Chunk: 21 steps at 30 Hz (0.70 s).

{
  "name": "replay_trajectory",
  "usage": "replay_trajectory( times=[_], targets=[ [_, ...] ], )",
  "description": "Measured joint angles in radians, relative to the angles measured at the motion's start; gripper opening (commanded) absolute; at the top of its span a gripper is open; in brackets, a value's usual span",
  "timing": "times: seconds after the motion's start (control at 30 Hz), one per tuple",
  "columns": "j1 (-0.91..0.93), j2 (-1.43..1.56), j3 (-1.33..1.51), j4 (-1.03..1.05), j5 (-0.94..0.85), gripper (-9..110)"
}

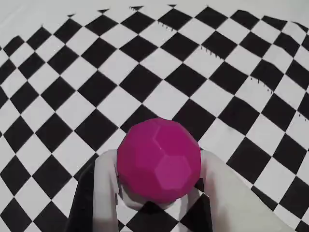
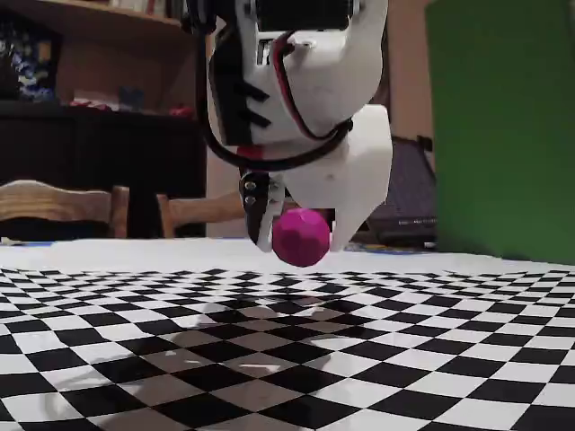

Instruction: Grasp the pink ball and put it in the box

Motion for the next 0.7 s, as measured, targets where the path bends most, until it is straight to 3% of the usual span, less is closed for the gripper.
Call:
replay_trajectory(
  times=[0.7],
  targets=[
    [0.008, 0.565, 0.385, 0.000, 0.000, 0]
  ],
)
